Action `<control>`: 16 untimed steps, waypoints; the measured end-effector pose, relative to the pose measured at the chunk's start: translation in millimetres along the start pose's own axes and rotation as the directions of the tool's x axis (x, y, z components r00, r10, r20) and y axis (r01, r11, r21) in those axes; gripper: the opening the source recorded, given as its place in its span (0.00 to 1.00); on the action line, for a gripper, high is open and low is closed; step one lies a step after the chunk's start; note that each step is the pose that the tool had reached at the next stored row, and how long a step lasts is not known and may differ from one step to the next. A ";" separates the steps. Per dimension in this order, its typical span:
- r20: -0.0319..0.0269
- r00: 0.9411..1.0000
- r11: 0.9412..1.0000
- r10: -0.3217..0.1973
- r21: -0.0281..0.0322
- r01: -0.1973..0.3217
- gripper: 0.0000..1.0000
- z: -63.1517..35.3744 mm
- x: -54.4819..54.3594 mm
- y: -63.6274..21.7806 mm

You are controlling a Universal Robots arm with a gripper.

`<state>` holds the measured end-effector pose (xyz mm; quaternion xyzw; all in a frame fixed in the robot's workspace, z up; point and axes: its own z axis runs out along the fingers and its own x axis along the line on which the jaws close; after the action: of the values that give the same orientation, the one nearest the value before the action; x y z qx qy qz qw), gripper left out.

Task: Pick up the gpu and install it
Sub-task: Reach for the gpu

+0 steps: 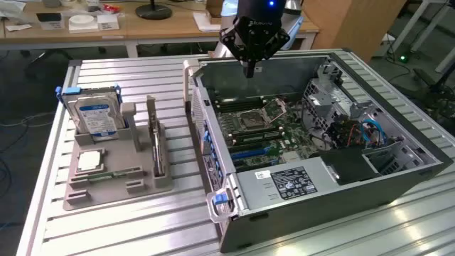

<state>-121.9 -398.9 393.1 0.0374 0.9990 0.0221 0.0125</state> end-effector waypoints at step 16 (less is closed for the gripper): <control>0.000 1.000 1.000 0.000 0.000 0.000 0.11 -0.2 18.3 -1.4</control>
<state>-140.2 -398.8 392.8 0.0374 0.9990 0.0221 0.0125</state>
